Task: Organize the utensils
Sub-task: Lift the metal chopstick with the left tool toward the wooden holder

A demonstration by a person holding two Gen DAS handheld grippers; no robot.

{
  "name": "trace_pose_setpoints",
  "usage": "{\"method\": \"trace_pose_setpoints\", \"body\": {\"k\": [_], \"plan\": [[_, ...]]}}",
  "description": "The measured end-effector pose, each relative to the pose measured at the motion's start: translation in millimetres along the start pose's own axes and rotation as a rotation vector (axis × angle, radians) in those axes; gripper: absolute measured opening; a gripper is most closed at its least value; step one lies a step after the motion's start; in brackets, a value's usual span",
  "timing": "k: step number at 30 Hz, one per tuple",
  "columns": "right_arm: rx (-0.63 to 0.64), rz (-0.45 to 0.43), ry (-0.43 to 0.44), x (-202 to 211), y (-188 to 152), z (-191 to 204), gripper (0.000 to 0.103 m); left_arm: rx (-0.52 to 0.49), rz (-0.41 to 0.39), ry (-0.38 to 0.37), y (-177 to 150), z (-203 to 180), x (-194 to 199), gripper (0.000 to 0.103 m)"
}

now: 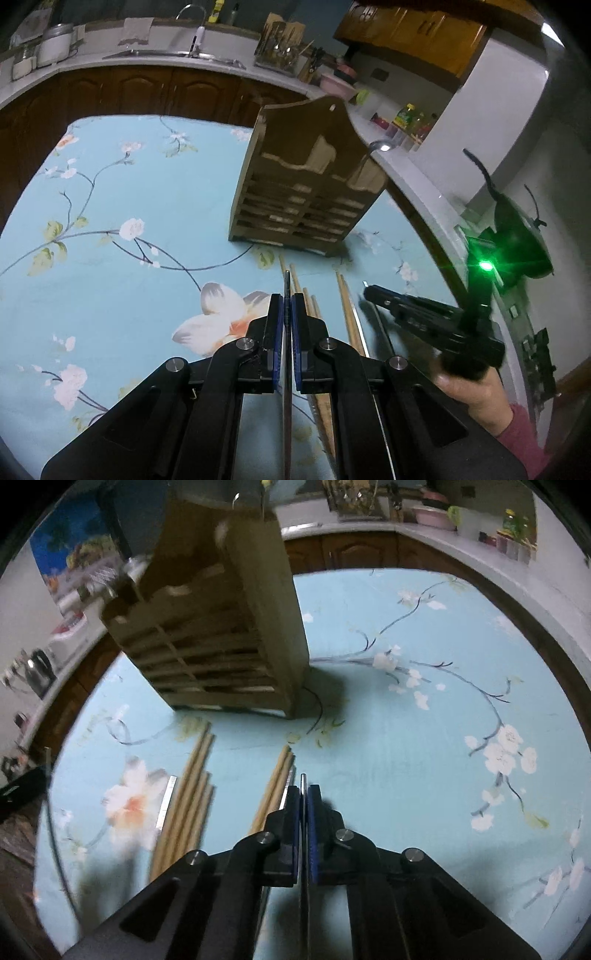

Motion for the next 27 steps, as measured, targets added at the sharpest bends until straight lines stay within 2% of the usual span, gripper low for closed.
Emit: {"method": "trace_pose_setpoints", "body": {"k": [8, 15, 22, 27], "plan": [[-0.011, -0.189, 0.090, 92, 33, 22, 0.004, -0.021, -0.107, -0.026, 25, -14, 49, 0.003], [-0.010, -0.305, 0.140, 142, 59, 37, 0.004, -0.029, -0.184, -0.028, 42, -16, 85, 0.003], [0.014, -0.402, 0.153, 172, 88, 47, 0.004, -0.043, -0.249, -0.021, 62, -19, 103, 0.003], [0.010, -0.453, 0.163, 172, 113, 50, 0.004, -0.055, -0.290, -0.009, 81, -20, 104, 0.003]]}}
Point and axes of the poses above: each gripper's, at about its wrist camera, not at the fingertips, and x roughly against the way its jaws point, z to its left, y to its top, the point moved 6 cm from there along -x, roughly the way its jaws point, and after that the axes turned 12 degrees about -z, right-handed, at the moved point
